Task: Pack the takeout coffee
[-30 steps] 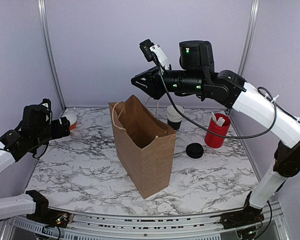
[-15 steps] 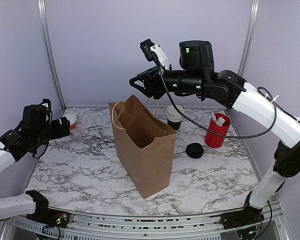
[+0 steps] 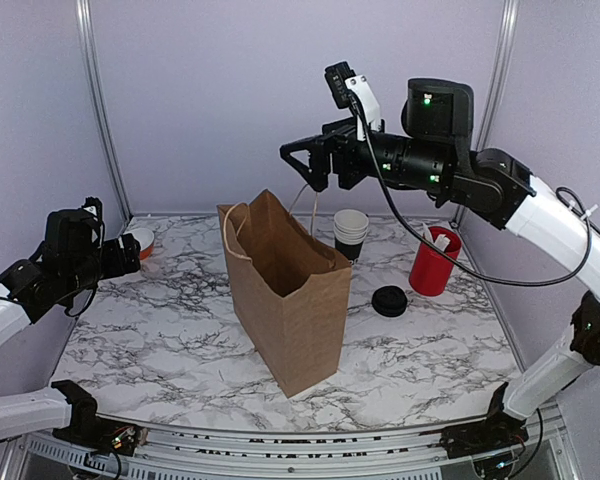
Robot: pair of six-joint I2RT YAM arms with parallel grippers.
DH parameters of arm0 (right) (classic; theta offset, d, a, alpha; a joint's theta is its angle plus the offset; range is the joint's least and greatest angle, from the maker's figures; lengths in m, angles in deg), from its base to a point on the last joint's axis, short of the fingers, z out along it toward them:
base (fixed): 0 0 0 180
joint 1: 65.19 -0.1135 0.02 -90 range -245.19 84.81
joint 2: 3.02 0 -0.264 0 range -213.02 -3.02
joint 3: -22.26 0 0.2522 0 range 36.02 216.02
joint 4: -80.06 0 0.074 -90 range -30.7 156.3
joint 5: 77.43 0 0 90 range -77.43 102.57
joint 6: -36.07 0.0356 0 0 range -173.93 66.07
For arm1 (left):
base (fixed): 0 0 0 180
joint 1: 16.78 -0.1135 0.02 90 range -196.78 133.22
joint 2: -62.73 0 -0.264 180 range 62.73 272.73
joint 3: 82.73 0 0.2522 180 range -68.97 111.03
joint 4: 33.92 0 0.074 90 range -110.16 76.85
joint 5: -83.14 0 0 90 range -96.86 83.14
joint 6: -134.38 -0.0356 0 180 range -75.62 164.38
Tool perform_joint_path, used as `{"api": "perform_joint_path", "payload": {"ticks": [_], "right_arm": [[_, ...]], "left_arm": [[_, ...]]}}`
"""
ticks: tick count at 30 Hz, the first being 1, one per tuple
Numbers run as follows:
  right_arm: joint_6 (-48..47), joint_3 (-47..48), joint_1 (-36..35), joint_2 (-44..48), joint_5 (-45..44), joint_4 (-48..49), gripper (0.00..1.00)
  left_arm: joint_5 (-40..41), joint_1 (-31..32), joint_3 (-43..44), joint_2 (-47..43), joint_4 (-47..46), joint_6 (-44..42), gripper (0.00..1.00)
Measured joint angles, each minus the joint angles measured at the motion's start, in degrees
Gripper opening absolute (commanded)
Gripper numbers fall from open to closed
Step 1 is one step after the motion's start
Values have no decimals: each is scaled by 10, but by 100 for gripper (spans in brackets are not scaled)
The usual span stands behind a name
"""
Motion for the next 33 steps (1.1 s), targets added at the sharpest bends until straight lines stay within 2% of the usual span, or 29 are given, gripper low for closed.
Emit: {"api": "perform_joint_path", "payload": {"ticks": [10,17,26,33], "right_arm": [[4,-114,29,91,-89,21,100],[29,-209,136,172,-139,24,100],[66,-340,268,264,-151,35,100],[95,-482,355,301,-154,81,100]], "left_arm": [[0,-3,0,0,0,0,99],[0,-3,0,0,0,0,99],[-5,-3,0,4,-10,0,99],[-6,-5,0,4,-12,0,99]]}}
